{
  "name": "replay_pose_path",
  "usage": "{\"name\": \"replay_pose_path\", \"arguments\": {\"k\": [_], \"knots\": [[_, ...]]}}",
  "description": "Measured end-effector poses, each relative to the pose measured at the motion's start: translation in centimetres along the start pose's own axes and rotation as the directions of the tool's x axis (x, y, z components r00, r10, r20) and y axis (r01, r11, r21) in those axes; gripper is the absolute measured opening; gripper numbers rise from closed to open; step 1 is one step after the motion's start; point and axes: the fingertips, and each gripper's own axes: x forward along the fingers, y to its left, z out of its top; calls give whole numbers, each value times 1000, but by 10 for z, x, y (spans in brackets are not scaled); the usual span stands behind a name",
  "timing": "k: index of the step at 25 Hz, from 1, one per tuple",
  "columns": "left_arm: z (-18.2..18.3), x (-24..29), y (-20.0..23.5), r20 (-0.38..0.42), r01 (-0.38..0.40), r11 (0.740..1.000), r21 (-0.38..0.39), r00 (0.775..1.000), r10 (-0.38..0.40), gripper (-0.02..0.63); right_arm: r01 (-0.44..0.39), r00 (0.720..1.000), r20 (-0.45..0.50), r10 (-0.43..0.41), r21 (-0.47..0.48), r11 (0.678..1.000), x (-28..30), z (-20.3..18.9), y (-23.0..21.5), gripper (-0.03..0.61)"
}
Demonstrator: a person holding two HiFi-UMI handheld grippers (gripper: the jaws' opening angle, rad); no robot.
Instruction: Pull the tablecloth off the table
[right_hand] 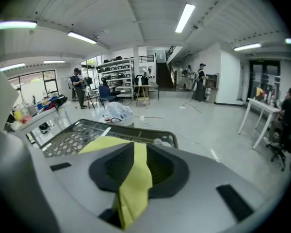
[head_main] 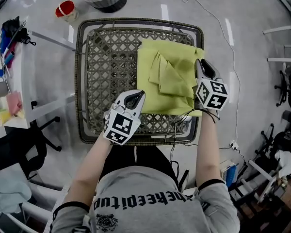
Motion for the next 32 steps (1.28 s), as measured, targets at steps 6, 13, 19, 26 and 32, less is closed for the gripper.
{"name": "replay_pose_path", "arguments": {"k": [6,13,19,26,32], "knots": [[4,6,-7,3,16,1000,9,1000,-16,15,-288,951,-138,278,-57,956,-18,-65,87,91],[5,10,-13,6,23,1000,10,1000,-23,15,-420,887,-253,387,-90,903,-30,-117,143,104],[6,12,-16,6,21,1000,6,1000,-21,15,-438,860,-358,364,-155,885,-26,-142,155,126],[3,11,-12,-1,9,1000,-1,1000,-9,15,-358,868,-431,246,-200,912,-8,-160,143,110],[2,11,-9,-6,6,1000,-5,1000,-6,15,-340,872,-416,258,-137,930,-7,-154,135,15]]}}
